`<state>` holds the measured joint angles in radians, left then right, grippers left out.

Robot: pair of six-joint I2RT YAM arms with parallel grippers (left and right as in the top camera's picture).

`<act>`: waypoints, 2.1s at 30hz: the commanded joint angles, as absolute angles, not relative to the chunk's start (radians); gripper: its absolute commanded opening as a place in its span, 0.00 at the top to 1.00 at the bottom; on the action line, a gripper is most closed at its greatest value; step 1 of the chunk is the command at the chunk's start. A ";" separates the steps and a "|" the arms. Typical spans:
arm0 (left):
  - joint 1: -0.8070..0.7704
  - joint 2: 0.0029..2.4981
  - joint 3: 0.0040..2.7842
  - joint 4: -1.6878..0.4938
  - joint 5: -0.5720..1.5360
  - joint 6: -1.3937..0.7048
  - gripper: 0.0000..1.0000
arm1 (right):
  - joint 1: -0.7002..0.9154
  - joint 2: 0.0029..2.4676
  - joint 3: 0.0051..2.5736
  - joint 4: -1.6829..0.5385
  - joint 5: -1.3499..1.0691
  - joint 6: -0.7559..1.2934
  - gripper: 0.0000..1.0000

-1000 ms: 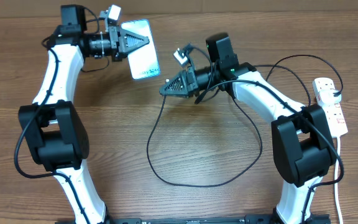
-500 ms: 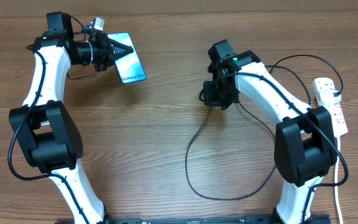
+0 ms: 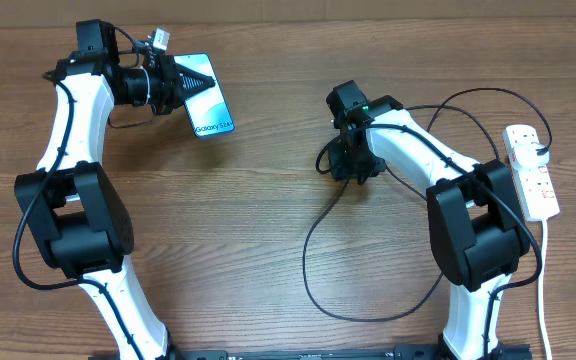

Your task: Plug charger to phone and switch on socket

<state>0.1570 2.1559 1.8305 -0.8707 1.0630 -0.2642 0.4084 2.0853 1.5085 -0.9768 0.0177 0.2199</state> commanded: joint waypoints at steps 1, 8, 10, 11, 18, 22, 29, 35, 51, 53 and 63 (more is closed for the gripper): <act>0.147 2.124 1.835 -0.886 1.074 -0.205 0.96 | 0.411 2.086 1.504 -0.974 0.032 0.220 0.46; 0.147 2.124 1.835 -0.916 1.013 -0.179 0.96 | 0.411 2.086 1.500 -0.966 0.031 0.288 0.42; 0.147 2.124 1.835 -0.916 1.012 -0.179 0.96 | 0.411 2.086 1.497 -0.968 0.034 0.297 0.38; 0.147 2.124 1.835 -0.916 1.012 -0.179 0.96 | 0.411 2.088 1.497 -0.976 0.045 0.332 0.36; 0.147 2.124 1.835 -0.917 1.013 -0.179 0.96 | 0.406 2.088 1.470 -0.955 0.082 0.557 0.54; 0.147 2.124 1.835 -0.921 1.013 -0.179 0.96 | 0.381 2.088 1.452 -0.959 0.079 0.654 0.72; 0.147 2.124 1.835 -0.921 1.012 -0.178 0.96 | 0.357 2.088 1.368 -0.896 -0.043 0.692 0.76; 0.147 2.124 1.835 -0.924 1.012 -0.178 0.96 | 0.361 2.088 1.362 -0.849 -0.047 0.681 0.96; 0.147 2.124 1.835 -0.923 1.012 -0.178 0.96 | 0.372 2.088 1.361 -0.883 -0.002 0.654 0.88; 0.147 2.124 1.835 -0.924 1.012 -0.178 0.96 | 0.376 2.088 1.361 -0.878 -0.004 0.654 0.96; 0.147 2.124 1.835 -0.937 1.015 -0.156 0.96 | 0.343 2.077 1.536 -1.050 -0.126 0.461 0.96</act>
<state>0.1570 2.1559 1.8301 -0.9344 0.9897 -0.1913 0.3626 2.0701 1.4445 -1.0054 -0.0605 0.5343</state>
